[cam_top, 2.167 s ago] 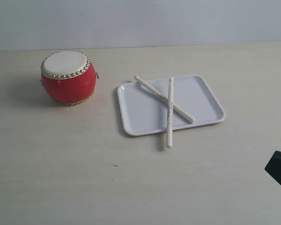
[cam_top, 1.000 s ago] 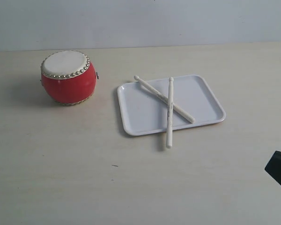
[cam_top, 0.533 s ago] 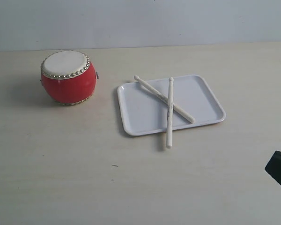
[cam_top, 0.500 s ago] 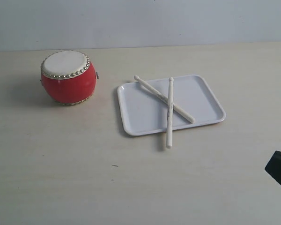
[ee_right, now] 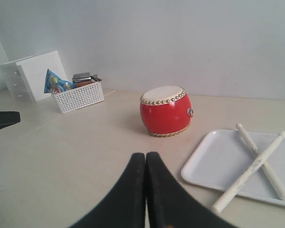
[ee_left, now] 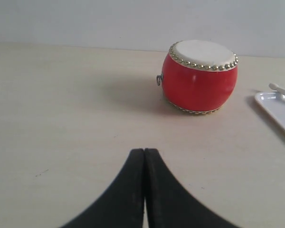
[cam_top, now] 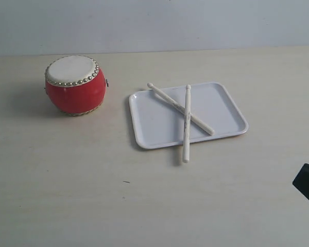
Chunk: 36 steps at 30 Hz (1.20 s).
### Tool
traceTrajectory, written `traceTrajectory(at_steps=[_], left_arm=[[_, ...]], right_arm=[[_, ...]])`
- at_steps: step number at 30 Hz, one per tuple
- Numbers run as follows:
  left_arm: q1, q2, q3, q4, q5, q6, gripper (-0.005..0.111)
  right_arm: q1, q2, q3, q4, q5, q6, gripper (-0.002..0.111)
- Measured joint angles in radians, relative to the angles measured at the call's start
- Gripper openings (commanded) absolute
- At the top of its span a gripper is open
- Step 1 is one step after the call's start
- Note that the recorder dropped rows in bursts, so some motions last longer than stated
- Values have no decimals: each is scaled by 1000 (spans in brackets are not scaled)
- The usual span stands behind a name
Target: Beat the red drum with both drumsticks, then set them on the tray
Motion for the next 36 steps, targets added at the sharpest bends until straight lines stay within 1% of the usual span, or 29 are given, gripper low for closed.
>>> traceTrajectory(at_steps=[4, 6, 7, 8, 9, 10, 11, 14, 18, 29, 32, 36], left_arm=[[0, 0, 0, 0, 0, 0, 0], [0, 0, 0, 0, 0, 0, 0], [0, 0, 0, 0, 0, 0, 0], [0, 0, 0, 0, 0, 0, 0], [0, 0, 0, 0, 0, 0, 0], [0, 0, 0, 0, 0, 0, 0], [0, 0, 0, 0, 0, 0, 0], [0, 0, 0, 0, 0, 0, 0], [0, 0, 0, 0, 0, 0, 0], [0, 0, 0, 0, 0, 0, 0], [0, 0, 0, 0, 0, 0, 0], [0, 0, 0, 0, 0, 0, 0]], right_arm=[[0, 0, 0, -11, -37, 0, 0], [0, 0, 0, -223, -86, 149, 0], [0, 0, 0, -526, -97, 445, 0], [0, 0, 0, -660, -99, 591, 0], [0, 0, 0, -973, -110, 936, 0], [0, 0, 0, -1171, -131, 1113, 0], [0, 0, 0, -1230, -144, 1164, 0], [0, -1, 0, -1282, -157, 1148, 0], [0, -19, 0, -1261, -149, 1053, 0], [-5, -21, 0, -1255, -143, 1039, 0], [-51, -21, 0, -1255, -137, 1036, 0], [-157, -21, 0, -1255, -110, 1036, 0]])
